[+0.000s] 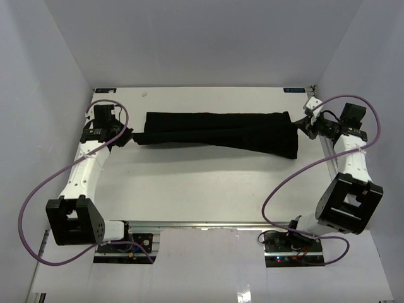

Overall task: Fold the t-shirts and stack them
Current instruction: Fold the other side of the tshirt into a rectangle, then grab the bottom of the folded rectangular tshirt with left arm

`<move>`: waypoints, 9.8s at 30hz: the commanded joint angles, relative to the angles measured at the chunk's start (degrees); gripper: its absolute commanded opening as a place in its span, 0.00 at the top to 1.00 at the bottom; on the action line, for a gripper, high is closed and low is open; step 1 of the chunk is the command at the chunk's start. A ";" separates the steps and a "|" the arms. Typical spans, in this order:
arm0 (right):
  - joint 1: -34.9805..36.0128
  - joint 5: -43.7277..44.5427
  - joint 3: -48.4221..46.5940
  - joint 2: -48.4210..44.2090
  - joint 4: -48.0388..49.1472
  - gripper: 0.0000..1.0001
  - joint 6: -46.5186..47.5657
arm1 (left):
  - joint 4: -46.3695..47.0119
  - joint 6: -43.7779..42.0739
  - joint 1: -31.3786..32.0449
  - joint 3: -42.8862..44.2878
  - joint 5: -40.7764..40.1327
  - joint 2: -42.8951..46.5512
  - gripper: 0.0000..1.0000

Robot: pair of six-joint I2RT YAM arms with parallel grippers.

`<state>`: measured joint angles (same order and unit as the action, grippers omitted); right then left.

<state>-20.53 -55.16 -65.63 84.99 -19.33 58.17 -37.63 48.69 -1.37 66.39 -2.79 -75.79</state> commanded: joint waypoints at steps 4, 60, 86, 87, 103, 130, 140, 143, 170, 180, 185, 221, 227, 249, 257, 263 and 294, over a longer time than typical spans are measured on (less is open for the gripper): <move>-2.05 -7.77 3.13 -8.52 -17.12 0.94 16.42 | 0.01 -2.45 -0.48 -5.65 -1.43 5.47 0.92; 8.49 9.80 -26.13 29.79 1.75 0.94 -5.61 | 5.37 -4.39 -0.48 17.89 2.26 -32.66 0.92; 9.29 12.80 -29.47 34.01 12.39 0.94 -18.18 | 5.55 -4.04 0.31 21.59 2.08 -34.86 0.92; 9.37 12.44 -30.69 34.27 12.39 0.94 -18.88 | 5.55 -4.12 0.40 21.68 2.08 -35.04 0.92; 12.97 18.24 -36.33 40.78 10.02 0.94 -16.43 | 5.81 -4.48 0.49 22.64 1.56 -36.45 0.92; 13.50 24.31 -36.24 42.98 11.25 0.94 -16.07 | 9.06 -5.27 2.68 26.94 1.82 -39.34 0.92; 13.33 24.57 -35.54 41.93 12.39 0.94 -16.95 | 8.89 -5.71 2.68 27.92 0.33 -42.51 0.92; 13.41 24.40 -35.19 41.22 12.92 0.94 -17.48 | 8.97 -6.06 2.60 27.39 -0.29 -42.34 0.92; 13.24 27.20 -31.76 39.72 14.76 0.88 -18.98 | 7.74 -5.88 2.68 28.27 -2.40 -41.63 0.92; 13.15 29.31 -33.87 42.45 13.53 0.66 -17.74 | 7.74 -5.97 2.68 28.88 -1.87 -41.81 0.92; 12.37 29.14 -33.87 39.39 16.86 0.61 -19.93 | 7.74 -6.06 2.68 29.06 -2.05 -42.42 0.92; 9.20 -3.03 -5.30 3.52 -1.76 0.61 -15.81 | 10.04 -27.76 -1.45 13.68 22.91 -27.74 0.02; 7.79 -3.11 -4.07 1.85 -3.17 0.61 -15.90 | 9.15 -33.12 -1.53 16.93 21.77 -32.22 0.02; 4.72 -3.55 -0.56 0.18 -3.00 0.62 -18.00 | 9.85 -34.63 0.49 24.05 24.50 -46.73 0.09; 3.66 -4.08 -0.03 -0.17 -2.55 0.62 -18.97 | 9.42 -33.66 4.09 23.96 21.07 -48.49 0.16; 2.61 -4.52 0.50 -0.53 -2.46 0.62 -19.06 | 9.15 -32.69 4.09 21.77 16.77 -47.87 0.33; 0.32 -6.54 4.72 -5.62 -2.64 0.62 -18.80 | 9.85 -23.46 4.96 17.10 16.58 -26.34 0.92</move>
<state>-19.90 -59.79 -61.30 81.32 -22.55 39.40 -28.21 23.64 2.87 83.66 12.75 -105.86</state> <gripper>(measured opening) 0.376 0.172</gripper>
